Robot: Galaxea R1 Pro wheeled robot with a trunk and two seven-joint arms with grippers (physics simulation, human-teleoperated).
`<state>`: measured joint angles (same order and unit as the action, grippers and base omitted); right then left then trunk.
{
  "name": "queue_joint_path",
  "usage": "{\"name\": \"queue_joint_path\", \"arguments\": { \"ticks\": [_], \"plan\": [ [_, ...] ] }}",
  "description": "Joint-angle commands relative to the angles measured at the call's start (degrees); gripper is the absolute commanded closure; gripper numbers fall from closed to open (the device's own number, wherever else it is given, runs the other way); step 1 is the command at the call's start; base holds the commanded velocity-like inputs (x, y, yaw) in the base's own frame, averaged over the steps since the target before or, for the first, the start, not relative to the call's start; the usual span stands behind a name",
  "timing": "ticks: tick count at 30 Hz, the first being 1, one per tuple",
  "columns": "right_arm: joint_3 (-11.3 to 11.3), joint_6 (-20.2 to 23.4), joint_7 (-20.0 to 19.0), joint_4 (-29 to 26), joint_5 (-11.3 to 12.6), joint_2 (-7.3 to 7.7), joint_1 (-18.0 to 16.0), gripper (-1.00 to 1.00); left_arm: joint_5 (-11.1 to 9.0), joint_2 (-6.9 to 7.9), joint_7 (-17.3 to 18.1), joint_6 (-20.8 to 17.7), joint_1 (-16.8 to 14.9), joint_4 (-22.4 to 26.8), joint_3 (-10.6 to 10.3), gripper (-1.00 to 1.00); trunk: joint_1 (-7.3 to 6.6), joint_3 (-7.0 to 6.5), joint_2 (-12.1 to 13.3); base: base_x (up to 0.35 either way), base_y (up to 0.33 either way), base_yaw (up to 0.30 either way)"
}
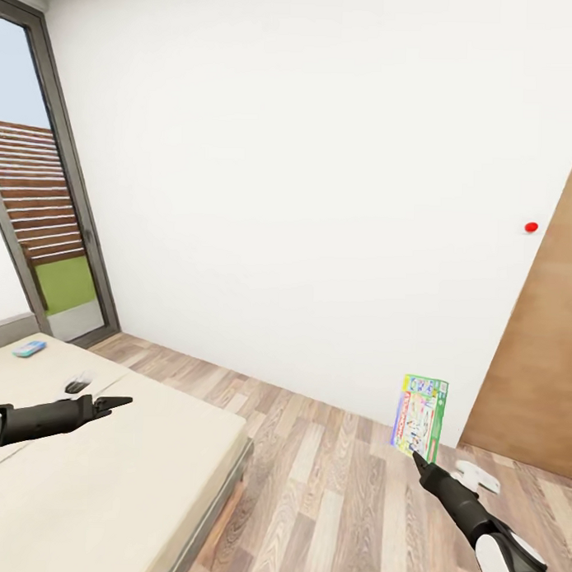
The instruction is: Put all the toys in the child's room - the three board games (two on the bed and one on the table), the two jigsaw puzzles on the table, and the tennis ball on the table - inside the toy box on the table in the child's room.
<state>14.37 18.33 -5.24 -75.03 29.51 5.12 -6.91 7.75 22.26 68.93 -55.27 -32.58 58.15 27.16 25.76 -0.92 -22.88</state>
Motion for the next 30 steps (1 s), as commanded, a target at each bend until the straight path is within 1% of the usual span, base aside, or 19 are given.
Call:
{"name": "queue_joint_path", "arguments": {
  "ticks": [1,15,17,20,23,30],
  "plan": [
    [0.1,0.4,-0.2,0.0,0.4,-0.02,0.0,1.0,0.6,-0.02,0.6,-0.5,0.0,0.0,0.2,-1.0,0.02,-0.06,0.0,-0.001,0.0,-0.197],
    [0.3,0.4,-0.2,0.7,0.5,-0.02,0.0,1.0,0.6,-0.02,0.6,-0.5,0.0,0.0,0.2,-1.0,0.02,-1.14,0.0,0.0,0.0,-0.197],
    [0.3,0.3,-0.2,1.0,1.4,0.01,0.0,1.0,0.6,-0.02,0.6,-0.5,0.0,0.0,0.2,-1.0,0.02,-1.29,0.0,0.0,0.0,-0.197],
    [0.3,0.3,-0.2,1.5,4.4,0.35,0.0,1.0,0.6,-0.02,0.6,-0.5,0.0,0.0,0.2,-1.0,0.02,-1.53,0.0,-0.026,0.0,-0.197],
    [0.4,0.3,-0.3,2.4,5.8,0.6,0.0,1.0,0.6,-0.02,0.6,-0.5,0.0,0.0,0.2,-1.0,0.02,-1.76,0.0,-0.067,0.0,-0.197],
    [0.4,0.4,-0.3,3.1,6.5,0.75,0.0,1.0,0.6,-0.02,0.6,-0.5,0.0,0.0,0.1,-1.0,0.02,-2.3,0.0,-0.111,0.0,-0.197]
  ]
}}
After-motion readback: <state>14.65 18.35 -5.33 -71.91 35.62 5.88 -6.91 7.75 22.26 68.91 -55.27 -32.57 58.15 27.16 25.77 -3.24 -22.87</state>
